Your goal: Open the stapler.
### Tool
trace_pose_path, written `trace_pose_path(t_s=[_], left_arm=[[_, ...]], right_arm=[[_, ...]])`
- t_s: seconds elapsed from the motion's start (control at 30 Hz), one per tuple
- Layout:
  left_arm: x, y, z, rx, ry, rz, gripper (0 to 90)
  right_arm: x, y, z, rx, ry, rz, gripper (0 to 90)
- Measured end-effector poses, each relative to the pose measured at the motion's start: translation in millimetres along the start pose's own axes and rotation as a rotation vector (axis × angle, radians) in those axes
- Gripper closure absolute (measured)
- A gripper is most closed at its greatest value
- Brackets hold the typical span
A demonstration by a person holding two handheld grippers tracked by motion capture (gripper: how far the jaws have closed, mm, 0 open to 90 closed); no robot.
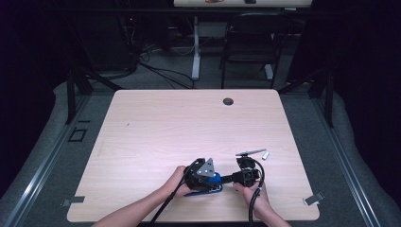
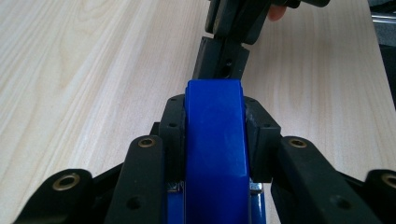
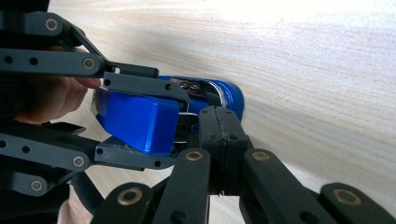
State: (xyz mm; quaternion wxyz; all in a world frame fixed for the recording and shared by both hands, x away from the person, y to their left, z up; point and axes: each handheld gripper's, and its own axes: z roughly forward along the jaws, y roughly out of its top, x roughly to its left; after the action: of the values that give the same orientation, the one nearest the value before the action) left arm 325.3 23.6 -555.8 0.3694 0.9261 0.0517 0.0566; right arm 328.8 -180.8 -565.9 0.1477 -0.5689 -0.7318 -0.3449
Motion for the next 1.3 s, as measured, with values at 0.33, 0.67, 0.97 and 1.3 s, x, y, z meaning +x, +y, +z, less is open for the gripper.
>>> trace_pose_path(t_s=[0.33,0.67,0.97,1.3], left_arm=[[1.7,6.2,1.8,0.060,-0.005,-0.014,65.8],[0.2,1.7,-1.2,0.010,0.000,-0.013,66.3],[4.1,2.0,-17.3,-0.114,-0.015,-0.029,66.4],[4.0,-3.2,-26.1,-0.072,-0.015,0.036,66.0]], right_arm=[[-5.3,0.7,1.0,0.017,0.050,0.056,90.0],[1.5,-1.0,0.6,0.011,0.001,0.009,90.0],[0.6,-1.5,-0.5,0.000,-0.010,0.002,90.0],[5.9,-4.4,14.2,0.090,-0.054,-0.058,90.0]])
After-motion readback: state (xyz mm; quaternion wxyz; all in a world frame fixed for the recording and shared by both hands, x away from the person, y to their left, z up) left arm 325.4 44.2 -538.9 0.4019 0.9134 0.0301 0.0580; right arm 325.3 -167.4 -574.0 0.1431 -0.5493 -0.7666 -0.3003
